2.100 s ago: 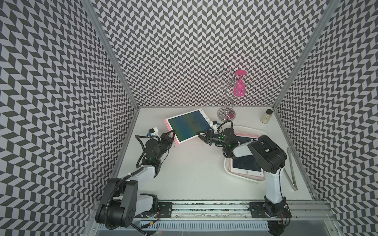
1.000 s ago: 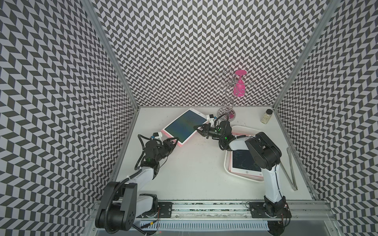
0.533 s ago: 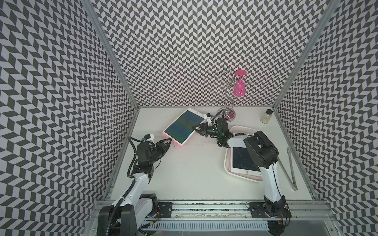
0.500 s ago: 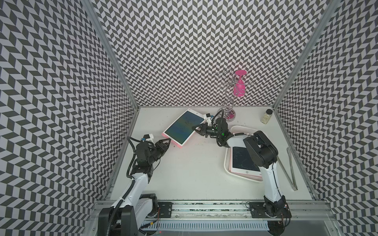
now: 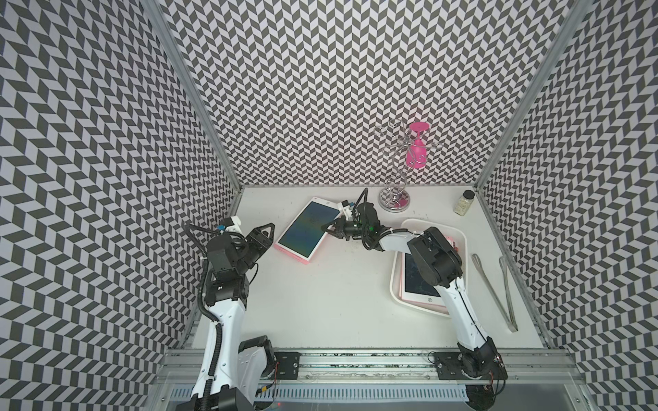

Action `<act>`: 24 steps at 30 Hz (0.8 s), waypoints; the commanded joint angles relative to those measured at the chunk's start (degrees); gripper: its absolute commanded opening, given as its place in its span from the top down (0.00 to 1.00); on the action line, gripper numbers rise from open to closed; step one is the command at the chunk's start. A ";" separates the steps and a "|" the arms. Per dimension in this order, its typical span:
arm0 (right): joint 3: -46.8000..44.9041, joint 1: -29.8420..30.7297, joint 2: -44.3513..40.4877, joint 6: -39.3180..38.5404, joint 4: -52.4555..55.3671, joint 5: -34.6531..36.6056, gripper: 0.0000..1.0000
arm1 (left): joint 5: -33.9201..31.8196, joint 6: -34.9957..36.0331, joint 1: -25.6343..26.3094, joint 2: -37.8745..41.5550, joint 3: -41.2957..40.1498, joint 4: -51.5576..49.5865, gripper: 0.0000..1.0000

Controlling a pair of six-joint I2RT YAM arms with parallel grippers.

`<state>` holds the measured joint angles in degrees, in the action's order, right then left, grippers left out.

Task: Take out the writing tablet from the storage box
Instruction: Place the writing tablet at the center of the board.

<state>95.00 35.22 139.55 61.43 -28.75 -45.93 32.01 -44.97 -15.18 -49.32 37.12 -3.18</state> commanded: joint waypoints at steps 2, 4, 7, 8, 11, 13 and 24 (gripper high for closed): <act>7.44 1.93 3.82 -3.59 3.65 -1.92 0.98 | 3.37 3.34 -2.17 0.60 1.99 -4.22 0.50; 10.43 2.34 6.08 -3.97 5.95 -2.47 0.96 | 4.42 3.81 -2.96 0.46 1.99 -4.40 0.50; 16.49 2.73 9.81 -6.22 12.12 -3.29 0.95 | 5.20 4.86 -3.78 0.37 1.91 -4.98 0.50; 18.05 2.88 10.79 -6.93 14.02 -3.29 0.93 | 5.25 5.21 -3.85 0.37 1.88 -5.08 0.50; 22.09 3.10 13.64 -6.97 18.25 -3.54 0.88 | 5.59 5.59 -3.98 0.26 1.26 -4.79 0.49; 24.28 3.16 15.21 -7.09 20.96 -3.04 0.84 | 5.51 5.94 -3.98 0.07 0.89 -4.63 0.49; 30.95 3.45 17.50 -10.98 35.16 5.64 0.56 | 5.12 6.54 -3.98 -0.87 -1.21 -3.06 0.47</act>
<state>124.57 38.28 155.70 53.60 -0.21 -45.39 37.19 -39.75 -18.81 -50.09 36.64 -7.35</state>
